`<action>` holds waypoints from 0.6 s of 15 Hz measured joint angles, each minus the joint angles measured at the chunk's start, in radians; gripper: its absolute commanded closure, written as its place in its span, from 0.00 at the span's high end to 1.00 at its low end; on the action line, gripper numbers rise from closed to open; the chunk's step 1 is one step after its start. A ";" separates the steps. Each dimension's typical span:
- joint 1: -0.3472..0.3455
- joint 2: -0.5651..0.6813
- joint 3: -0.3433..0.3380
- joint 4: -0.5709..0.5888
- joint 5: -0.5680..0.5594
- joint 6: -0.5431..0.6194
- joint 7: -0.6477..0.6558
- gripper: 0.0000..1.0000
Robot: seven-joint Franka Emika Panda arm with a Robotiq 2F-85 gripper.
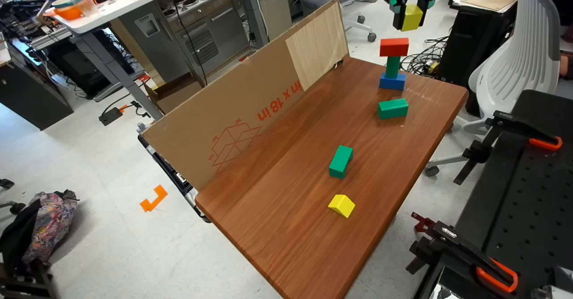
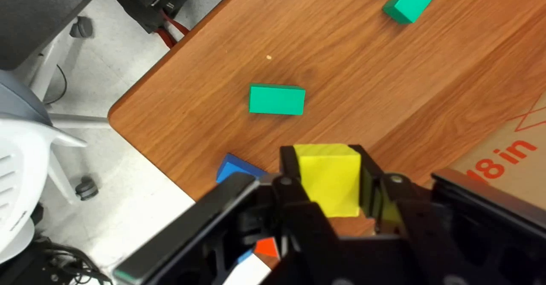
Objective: Pick up the yellow block and put it on the green block on the left side of the table
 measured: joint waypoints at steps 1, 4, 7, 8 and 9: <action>-0.003 0.021 -0.004 0.005 0.000 0.002 0.014 0.08; -0.005 0.096 -0.011 0.024 0.000 0.020 0.043 0.08; -0.005 0.168 -0.012 0.052 0.000 0.026 0.069 0.08; -0.005 0.191 -0.012 0.063 0.000 0.027 0.078 0.08; -0.004 0.212 -0.012 0.074 0.000 0.027 0.086 0.08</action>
